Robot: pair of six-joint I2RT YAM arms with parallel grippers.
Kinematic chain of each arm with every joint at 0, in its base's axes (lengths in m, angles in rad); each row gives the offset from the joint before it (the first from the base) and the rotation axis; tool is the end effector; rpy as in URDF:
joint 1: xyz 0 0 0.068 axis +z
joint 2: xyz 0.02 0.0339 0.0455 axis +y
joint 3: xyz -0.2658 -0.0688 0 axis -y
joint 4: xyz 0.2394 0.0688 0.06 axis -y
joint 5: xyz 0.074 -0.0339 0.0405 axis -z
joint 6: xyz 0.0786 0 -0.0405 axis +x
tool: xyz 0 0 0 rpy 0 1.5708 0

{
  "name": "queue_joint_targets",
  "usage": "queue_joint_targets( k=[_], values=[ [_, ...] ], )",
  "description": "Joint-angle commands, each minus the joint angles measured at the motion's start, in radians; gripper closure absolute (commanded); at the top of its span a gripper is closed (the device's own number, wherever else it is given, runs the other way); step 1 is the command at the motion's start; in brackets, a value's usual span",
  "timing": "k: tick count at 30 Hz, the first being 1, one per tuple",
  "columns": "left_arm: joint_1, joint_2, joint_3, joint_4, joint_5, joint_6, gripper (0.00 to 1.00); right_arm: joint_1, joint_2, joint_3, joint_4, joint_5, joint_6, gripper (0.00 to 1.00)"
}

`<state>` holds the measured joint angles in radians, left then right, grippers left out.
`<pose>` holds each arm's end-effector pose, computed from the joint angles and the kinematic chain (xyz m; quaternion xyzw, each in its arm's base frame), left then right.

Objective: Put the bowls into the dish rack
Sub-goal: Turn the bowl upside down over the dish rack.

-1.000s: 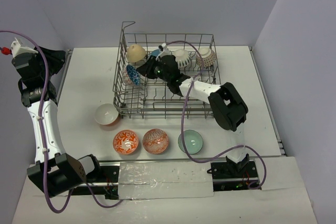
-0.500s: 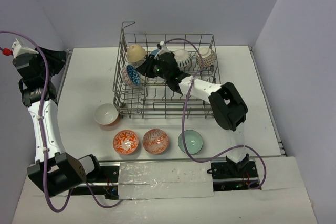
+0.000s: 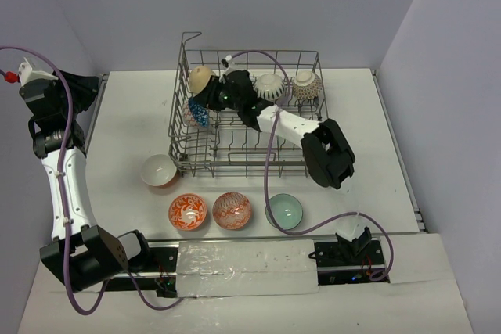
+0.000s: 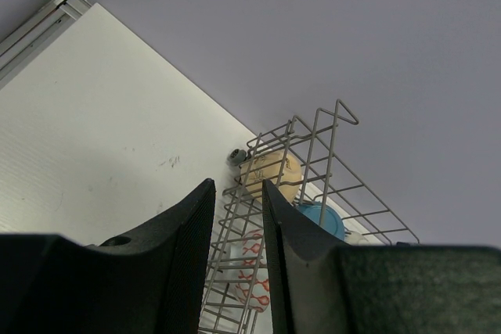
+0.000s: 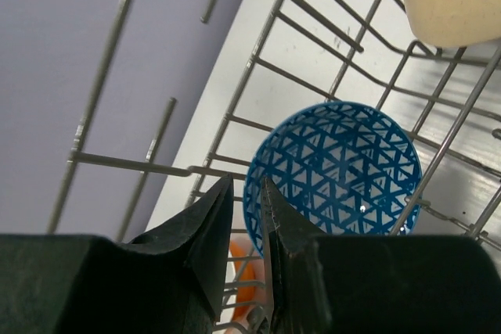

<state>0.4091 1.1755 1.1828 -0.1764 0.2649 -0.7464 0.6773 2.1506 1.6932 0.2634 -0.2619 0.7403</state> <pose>0.2874 0.1022 0.3953 -0.3424 0.6811 -0.2068 0.6132 0.4190 0.3631 0.2551 -0.0588 0.7679 0.4865 0.4125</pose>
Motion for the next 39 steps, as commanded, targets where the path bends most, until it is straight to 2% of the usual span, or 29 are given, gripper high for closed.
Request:
queue_joint_targets(
  k=[1, 33, 39],
  values=[
    [0.004, -0.002, 0.001, 0.043, 0.017, -0.007, 0.64, 0.014, 0.025, 0.071, -0.033, -0.020, -0.021, 0.72],
    [0.011, 0.001, 0.001, 0.045, 0.030, -0.011, 0.64, 0.045, 0.117, 0.207, -0.121, -0.060, -0.053, 0.71],
    [0.011, 0.000, 0.001, 0.046, 0.031, -0.011, 0.64, 0.047, 0.124, 0.212, -0.122, -0.063, -0.053, 0.80]
  ],
)
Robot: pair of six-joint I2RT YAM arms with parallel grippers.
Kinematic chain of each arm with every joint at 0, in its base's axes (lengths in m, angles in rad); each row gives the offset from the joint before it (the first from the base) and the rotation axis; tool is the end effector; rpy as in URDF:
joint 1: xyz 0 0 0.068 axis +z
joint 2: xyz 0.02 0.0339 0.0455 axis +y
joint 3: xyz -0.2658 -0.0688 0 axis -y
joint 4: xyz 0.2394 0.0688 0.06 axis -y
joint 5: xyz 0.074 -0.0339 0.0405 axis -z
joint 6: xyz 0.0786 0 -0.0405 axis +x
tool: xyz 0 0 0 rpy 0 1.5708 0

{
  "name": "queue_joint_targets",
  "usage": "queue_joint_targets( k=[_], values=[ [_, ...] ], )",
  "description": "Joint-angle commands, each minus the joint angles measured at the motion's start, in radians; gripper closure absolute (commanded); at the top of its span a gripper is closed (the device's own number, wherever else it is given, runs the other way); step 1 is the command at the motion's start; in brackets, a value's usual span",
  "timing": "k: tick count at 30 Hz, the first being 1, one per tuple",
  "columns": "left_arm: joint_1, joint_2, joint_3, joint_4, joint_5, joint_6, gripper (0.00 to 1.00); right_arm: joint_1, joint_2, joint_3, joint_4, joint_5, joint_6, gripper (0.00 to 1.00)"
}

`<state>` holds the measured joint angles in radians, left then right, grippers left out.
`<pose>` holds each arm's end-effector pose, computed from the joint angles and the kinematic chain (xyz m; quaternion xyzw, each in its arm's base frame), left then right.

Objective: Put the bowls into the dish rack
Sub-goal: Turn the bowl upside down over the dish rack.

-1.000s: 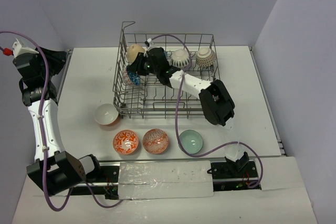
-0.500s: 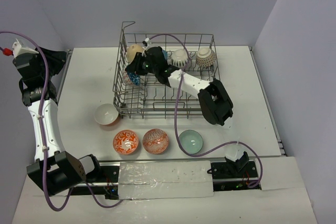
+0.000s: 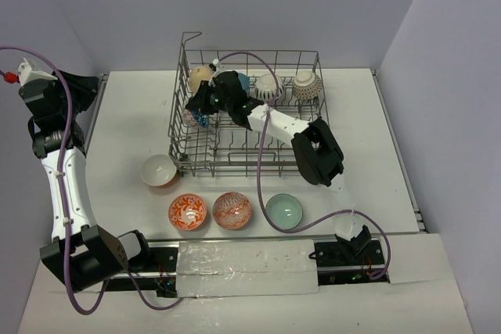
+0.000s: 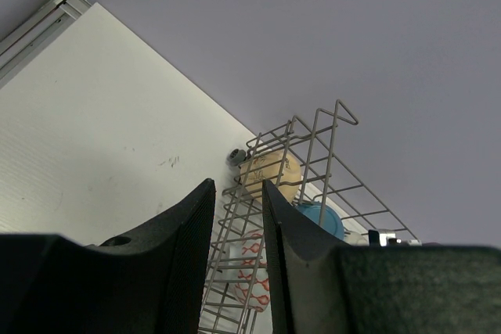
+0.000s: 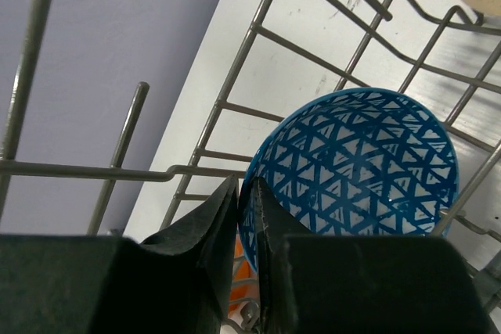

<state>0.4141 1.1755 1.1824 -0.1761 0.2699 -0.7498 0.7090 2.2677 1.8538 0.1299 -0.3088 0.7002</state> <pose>0.2870 0.1032 0.3952 -0.3438 0.6804 -0.2081 0.6128 0.4223 0.3937 0.2343 -0.0957 0.7901 0.4777 0.3719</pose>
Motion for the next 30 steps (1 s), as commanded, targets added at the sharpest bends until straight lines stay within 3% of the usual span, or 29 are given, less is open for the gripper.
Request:
queue_joint_targets(
  k=[1, 13, 30],
  values=[
    [0.006, 0.001, 0.002, 0.046, 0.026, -0.008, 0.64, 0.015, 0.009, 0.053, 0.010, -0.018, -0.013, 0.80],
    [0.008, 0.001, 0.000, 0.046, 0.032, -0.011, 0.64, 0.014, -0.016, 0.025, 0.023, -0.006, -0.015, 1.00],
    [0.008, 0.001, -0.001, 0.049, 0.034, -0.014, 0.64, -0.019, -0.191, -0.298, 0.272, 0.099, 0.113, 1.00]
  ],
)
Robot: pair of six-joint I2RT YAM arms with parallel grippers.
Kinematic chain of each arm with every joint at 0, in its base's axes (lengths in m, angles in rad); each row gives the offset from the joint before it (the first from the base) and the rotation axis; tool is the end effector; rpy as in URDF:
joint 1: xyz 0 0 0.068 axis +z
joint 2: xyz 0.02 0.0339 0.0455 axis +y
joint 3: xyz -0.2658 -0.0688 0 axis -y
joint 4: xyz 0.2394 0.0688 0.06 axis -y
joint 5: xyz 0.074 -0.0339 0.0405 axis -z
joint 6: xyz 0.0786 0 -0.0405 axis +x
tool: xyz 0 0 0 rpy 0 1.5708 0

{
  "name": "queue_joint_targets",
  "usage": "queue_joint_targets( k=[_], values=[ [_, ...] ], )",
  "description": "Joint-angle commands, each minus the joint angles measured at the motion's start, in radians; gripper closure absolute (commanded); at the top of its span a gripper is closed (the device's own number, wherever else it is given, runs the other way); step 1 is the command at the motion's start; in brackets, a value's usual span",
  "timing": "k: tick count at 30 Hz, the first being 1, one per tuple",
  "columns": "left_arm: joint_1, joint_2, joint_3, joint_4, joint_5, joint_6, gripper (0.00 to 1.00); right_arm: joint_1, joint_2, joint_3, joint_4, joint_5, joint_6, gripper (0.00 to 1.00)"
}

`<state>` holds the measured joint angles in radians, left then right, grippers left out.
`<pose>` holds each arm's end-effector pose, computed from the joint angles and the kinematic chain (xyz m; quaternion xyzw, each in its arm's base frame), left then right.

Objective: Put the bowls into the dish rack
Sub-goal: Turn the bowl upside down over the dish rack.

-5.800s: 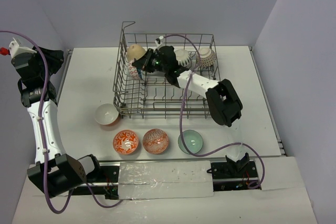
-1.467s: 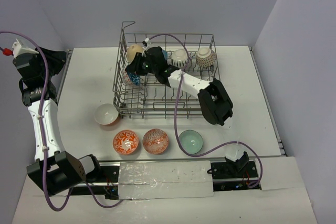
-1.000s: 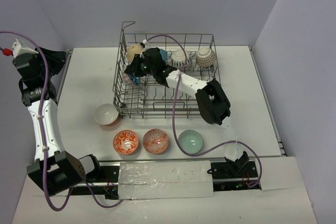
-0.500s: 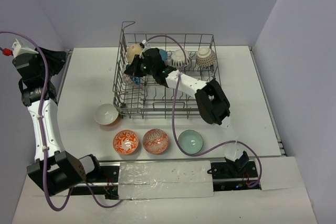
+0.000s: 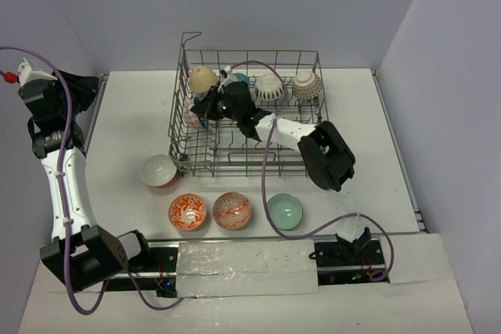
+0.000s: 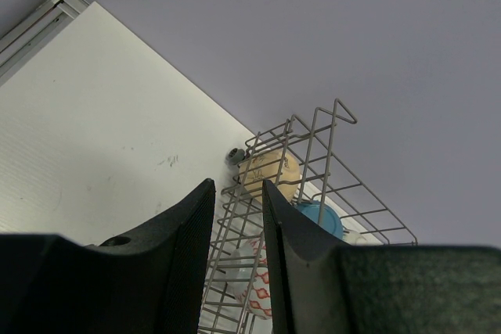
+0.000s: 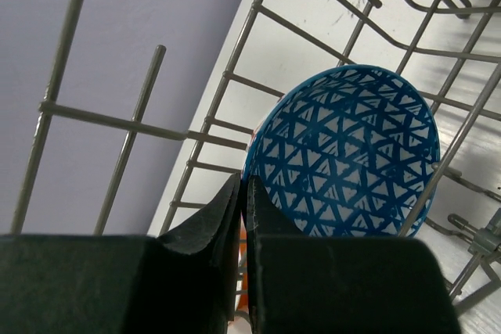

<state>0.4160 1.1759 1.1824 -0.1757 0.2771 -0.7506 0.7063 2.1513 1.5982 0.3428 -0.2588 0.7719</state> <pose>0.2870 0.1033 0.3952 -0.3426 0.6809 -0.2104 0.6122 0.4036 0.3708 0.2297 -0.0558 0.7732 0.4943 0.3934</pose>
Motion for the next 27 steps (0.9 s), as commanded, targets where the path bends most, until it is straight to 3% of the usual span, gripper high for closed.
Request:
queue_joint_targets(
  k=[1, 27],
  values=[
    [0.006, 0.001, -0.001, 0.047, 0.027, -0.012, 0.64, -0.021, -0.080, -0.067, 0.085, 0.055, 0.050, 1.00],
    [0.006, 0.008, -0.007, 0.056, 0.043, -0.024, 0.64, -0.060, -0.179, -0.313, 0.269, 0.092, 0.087, 1.00]
  ],
)
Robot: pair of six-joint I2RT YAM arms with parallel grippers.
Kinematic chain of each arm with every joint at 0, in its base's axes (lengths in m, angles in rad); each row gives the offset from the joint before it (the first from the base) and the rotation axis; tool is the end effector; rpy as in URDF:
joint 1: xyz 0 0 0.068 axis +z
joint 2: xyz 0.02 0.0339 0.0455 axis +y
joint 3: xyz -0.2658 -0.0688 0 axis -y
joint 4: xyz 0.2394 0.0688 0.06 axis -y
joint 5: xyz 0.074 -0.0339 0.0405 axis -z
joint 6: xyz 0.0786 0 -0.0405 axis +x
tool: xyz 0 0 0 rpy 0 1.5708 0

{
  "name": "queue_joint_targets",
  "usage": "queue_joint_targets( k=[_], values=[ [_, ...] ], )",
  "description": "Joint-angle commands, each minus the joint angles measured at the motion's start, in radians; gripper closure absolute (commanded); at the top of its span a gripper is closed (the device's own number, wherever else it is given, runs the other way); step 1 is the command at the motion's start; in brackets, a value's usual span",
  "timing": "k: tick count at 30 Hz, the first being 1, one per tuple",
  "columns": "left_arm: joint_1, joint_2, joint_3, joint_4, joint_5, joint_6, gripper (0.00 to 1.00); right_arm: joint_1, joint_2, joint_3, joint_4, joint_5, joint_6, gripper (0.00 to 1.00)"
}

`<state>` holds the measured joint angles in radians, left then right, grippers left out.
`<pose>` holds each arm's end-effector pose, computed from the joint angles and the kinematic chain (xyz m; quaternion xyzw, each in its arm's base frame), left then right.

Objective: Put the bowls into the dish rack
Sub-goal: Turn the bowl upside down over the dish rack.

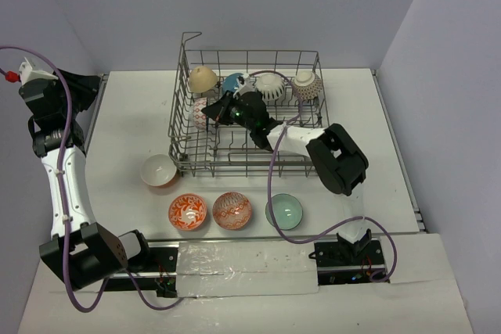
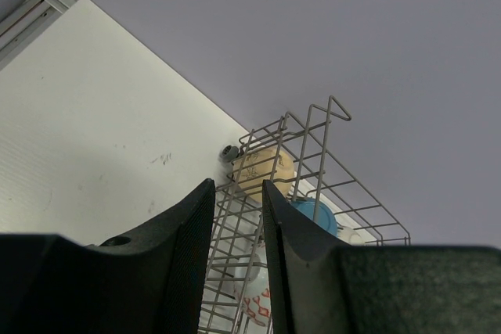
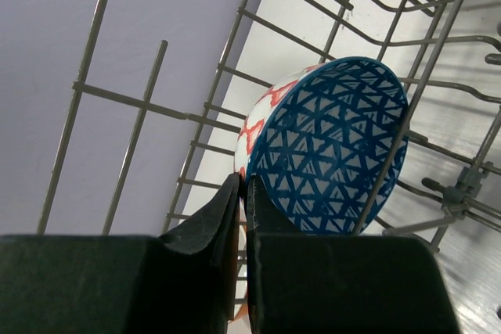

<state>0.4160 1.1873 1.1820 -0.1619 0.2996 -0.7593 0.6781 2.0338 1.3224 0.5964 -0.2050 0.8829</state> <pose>0.2904 0.1030 0.3939 -0.3385 0.6819 -0.2213 0.6095 0.3865 0.3319 0.2231 0.0082 0.7457 0.5200 0.4165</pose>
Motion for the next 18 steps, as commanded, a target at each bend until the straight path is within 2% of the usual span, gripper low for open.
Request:
queue_joint_targets(
  k=[1, 18],
  values=[
    [0.006, -0.003, -0.007, 0.044, 0.021, -0.015, 0.64, -0.035, -0.064, -0.043, 0.019, 0.036, -0.025, 1.00],
    [0.006, -0.005, -0.010, 0.047, 0.021, -0.014, 0.64, -0.069, -0.092, -0.127, 0.037, 0.016, -0.048, 1.00]
  ],
)
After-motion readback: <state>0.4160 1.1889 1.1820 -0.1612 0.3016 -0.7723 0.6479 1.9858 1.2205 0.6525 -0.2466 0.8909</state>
